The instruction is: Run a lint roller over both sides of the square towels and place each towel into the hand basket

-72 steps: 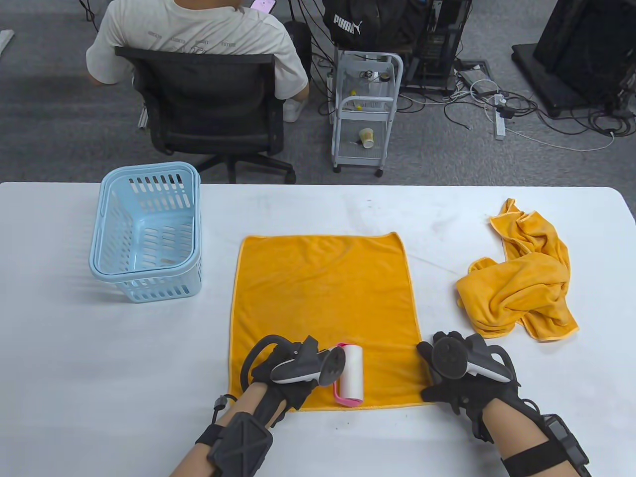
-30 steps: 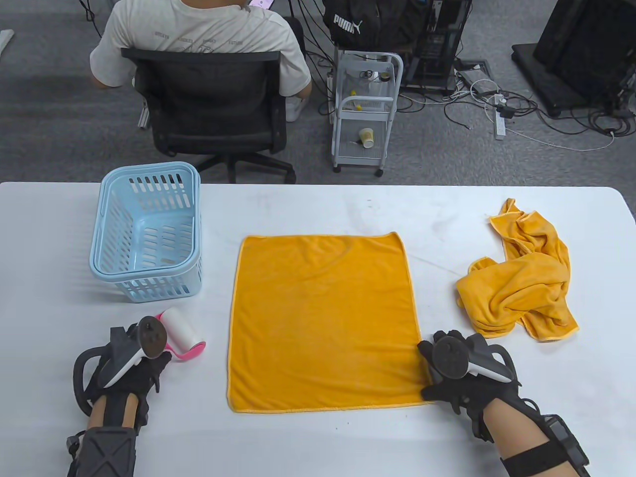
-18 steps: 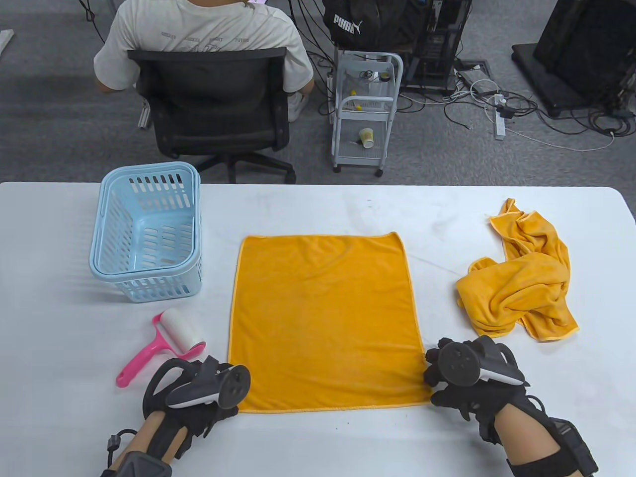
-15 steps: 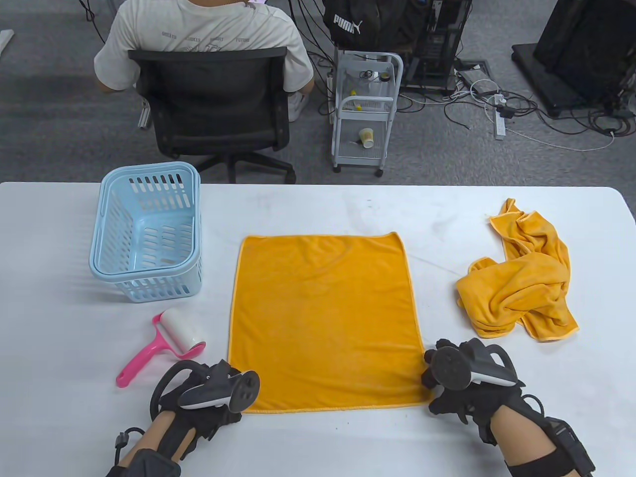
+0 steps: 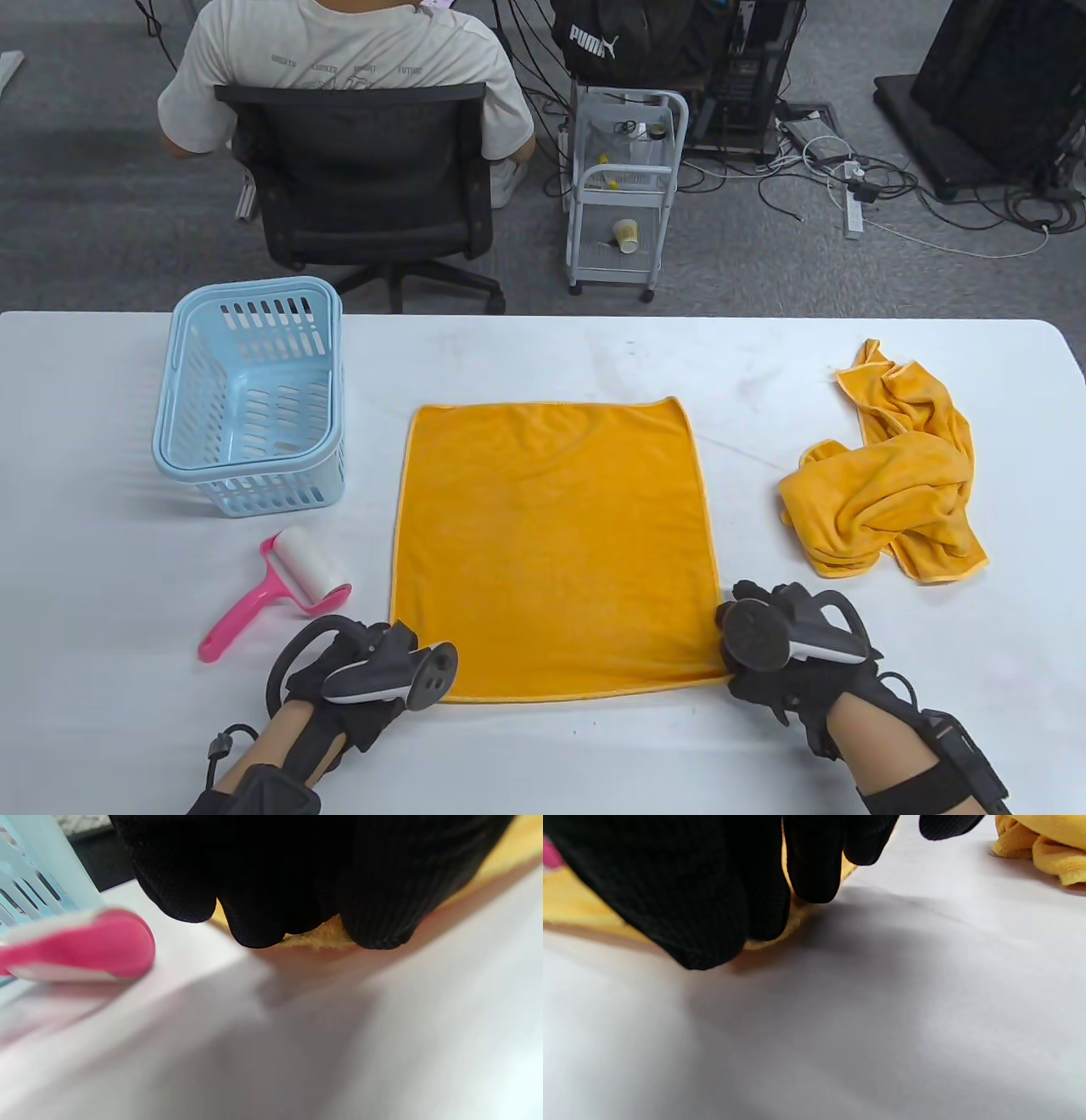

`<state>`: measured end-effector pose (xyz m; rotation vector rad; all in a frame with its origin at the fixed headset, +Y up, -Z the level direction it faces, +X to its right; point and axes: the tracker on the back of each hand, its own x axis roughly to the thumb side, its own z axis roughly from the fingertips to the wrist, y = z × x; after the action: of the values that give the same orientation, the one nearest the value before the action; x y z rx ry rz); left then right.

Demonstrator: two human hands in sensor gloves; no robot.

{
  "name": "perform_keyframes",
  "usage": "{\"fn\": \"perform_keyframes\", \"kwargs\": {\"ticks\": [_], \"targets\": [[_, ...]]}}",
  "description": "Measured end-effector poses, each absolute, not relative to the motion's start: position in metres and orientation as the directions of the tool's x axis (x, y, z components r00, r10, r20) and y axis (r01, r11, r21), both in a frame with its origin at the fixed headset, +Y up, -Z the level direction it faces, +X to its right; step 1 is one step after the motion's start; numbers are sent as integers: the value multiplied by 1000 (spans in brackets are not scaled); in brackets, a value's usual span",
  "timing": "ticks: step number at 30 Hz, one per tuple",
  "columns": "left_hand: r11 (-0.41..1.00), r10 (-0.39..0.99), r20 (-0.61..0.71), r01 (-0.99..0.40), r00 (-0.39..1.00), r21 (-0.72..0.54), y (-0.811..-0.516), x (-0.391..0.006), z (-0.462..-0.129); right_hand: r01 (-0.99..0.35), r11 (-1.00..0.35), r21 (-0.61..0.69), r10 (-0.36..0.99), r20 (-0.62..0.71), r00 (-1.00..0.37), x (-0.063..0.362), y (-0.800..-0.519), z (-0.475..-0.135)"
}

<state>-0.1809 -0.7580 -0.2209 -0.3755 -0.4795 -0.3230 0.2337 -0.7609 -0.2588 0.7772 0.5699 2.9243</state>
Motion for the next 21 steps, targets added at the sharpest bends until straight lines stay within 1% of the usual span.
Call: {"fn": "perform_keyframes", "kwargs": {"ticks": [1, 4, 5, 7, 9, 10, 12, 13, 15, 16, 17, 18, 20, 21], "targets": [[902, -196, 488, 351, 851, -250, -745, -183, -221, -15, -933, 360, 189, 454, -871, 239, -751, -260], [960, -130, 451, 227, 883, -167, -691, -192, -217, -177, -929, 326, 312, 429, -848, 254, -713, -262], [973, -129, 442, 200, 887, -117, -666, -195, -214, -225, -926, 302, 344, 434, -833, 258, -694, -261], [986, -134, 429, 163, 893, -30, -627, -199, -208, -289, -923, 253, 377, 448, -811, 266, -660, -257], [991, -133, 418, 115, 899, 68, -582, -203, -197, -355, -916, 184, 399, 479, -782, 273, -615, -250], [990, -132, 415, 99, 900, 101, -567, -204, -192, -377, -913, 156, 403, 490, -773, 275, -599, -247], [978, -138, 402, 61, 905, 199, -527, -208, -179, -446, -893, 61, 408, 529, -744, 283, -550, -235], [972, -140, 396, 50, 907, 230, -514, -210, -174, -467, -883, 44, 414, 540, -733, 285, -536, -232], [955, -135, 382, 17, 914, 297, -482, -214, -164, -541, -841, 7, 443, 583, -681, 291, -492, -219], [946, -122, 382, -9, 916, 323, -466, -217, -160, -556, -831, -3, 445, 596, -669, 293, -477, -214], [942, -112, 383, -24, 917, 334, -458, -219, -158, -565, -825, -13, 444, 604, -662, 295, -466, -211], [936, -87, 388, -58, 917, 347, -445, -221, -156, -580, -814, -40, 438, 613, -658, 298, -448, -207], [929, -49, 394, -102, 918, 355, -429, -224, -157, -600, -798, -64, 442, 615, -653, 303, -428, -205], [926, -39, 393, -115, 919, 360, -425, -225, -160, -611, -788, -70, 450, 612, -651, 304, -423, -207]]}}
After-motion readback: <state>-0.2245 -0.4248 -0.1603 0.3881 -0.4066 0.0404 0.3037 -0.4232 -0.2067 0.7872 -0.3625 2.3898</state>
